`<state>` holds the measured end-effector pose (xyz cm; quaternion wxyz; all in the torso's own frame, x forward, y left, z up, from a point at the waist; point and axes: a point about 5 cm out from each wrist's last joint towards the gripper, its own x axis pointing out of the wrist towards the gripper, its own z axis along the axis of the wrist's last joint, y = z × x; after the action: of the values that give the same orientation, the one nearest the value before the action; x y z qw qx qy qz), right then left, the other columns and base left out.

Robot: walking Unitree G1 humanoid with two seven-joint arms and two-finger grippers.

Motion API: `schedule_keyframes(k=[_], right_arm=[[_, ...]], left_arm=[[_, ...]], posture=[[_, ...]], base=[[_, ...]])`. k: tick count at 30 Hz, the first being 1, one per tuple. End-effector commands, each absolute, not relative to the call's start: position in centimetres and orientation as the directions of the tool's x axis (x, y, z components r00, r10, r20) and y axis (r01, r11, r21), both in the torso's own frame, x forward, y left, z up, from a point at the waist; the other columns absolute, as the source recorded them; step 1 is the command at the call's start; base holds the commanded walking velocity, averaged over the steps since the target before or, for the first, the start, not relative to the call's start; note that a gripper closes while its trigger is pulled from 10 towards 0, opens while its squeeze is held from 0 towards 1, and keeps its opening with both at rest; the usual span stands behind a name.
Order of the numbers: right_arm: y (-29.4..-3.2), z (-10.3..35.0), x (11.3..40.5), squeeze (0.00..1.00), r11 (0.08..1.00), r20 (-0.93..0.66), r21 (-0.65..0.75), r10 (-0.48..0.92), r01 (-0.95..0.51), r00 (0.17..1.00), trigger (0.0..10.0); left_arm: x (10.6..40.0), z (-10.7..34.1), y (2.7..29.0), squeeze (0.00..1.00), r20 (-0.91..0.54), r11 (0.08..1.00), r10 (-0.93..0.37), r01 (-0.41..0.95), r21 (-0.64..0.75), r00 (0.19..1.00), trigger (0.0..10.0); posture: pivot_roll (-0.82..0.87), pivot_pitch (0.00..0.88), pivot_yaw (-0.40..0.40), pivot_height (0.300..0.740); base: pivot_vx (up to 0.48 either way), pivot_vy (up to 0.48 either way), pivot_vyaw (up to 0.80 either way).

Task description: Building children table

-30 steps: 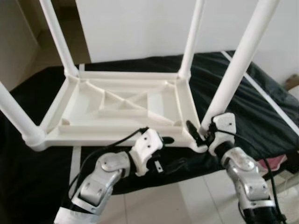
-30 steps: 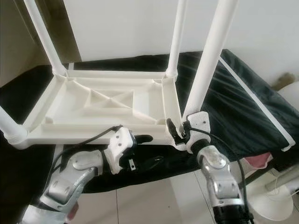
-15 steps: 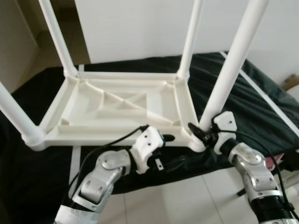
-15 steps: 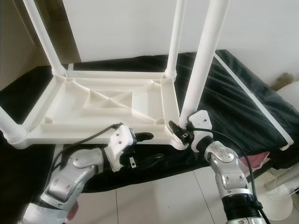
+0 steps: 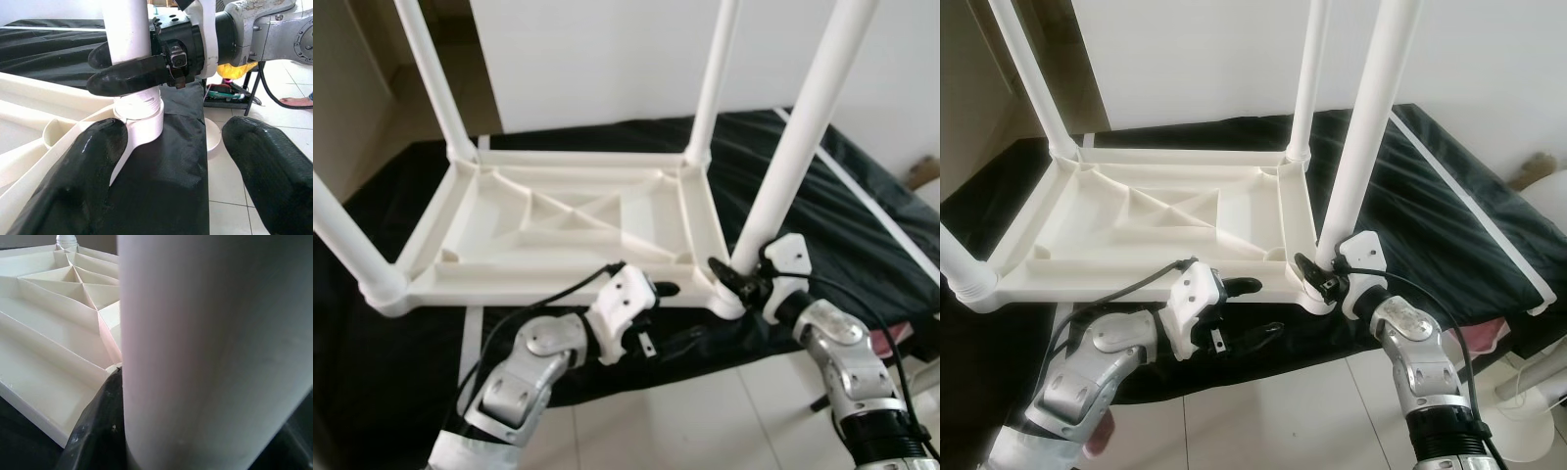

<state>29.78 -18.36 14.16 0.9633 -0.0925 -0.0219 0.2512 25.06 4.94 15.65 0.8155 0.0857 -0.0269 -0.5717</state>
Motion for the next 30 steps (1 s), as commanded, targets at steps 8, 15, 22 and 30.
schedule_keyframes(k=[8, 15, 22, 30], right_arm=[[-18.1, 12.7, 29.2, 0.0, 0.926, -0.043, -0.179, 0.331, -0.333, 0.943, 10.0], [-18.0, 12.7, 28.8, 0.0, 0.971, -0.019, -0.138, 0.196, -0.196, 0.98, 10.0], [-17.4, 12.1, 28.4, 0.0, 0.998, -0.025, -0.055, -0.021, 0.02, 0.999, 10.0], [-14.9, 11.3, 27.9, 0.0, 0.986, -0.058, 0.013, -0.164, 0.165, 0.985, 10.0]], left_arm=[[25.0, 15.4, 5.0, 0.0, -0.054, 0.355, -0.929, 0.924, 0.146, 0.366, 10.0], [24.9, 15.4, 5.0, 0.0, -0.055, 0.347, -0.932, 0.927, 0.144, 0.357, 10.0], [24.9, 15.4, 4.9, 0.0, -0.056, 0.341, -0.934, 0.929, 0.142, 0.352, 10.0], [24.7, 15.4, 4.9, 0.0, -0.055, 0.34, -0.935, 0.93, 0.138, 0.35, 10.0]], posture=[[-0.02, 0.04, -0.043, 0.74], [-0.03, 0.036, -0.043, 0.74], [-0.02, 0.034, -0.048, 0.74], [-0.02, 0.031, -0.051, 0.74]], base=[[0.0, 0.0, 0.0], [0.0, 0.0, 0.0], [0.0, 0.0, 0.0], [0.0, 0.0, 0.0]])
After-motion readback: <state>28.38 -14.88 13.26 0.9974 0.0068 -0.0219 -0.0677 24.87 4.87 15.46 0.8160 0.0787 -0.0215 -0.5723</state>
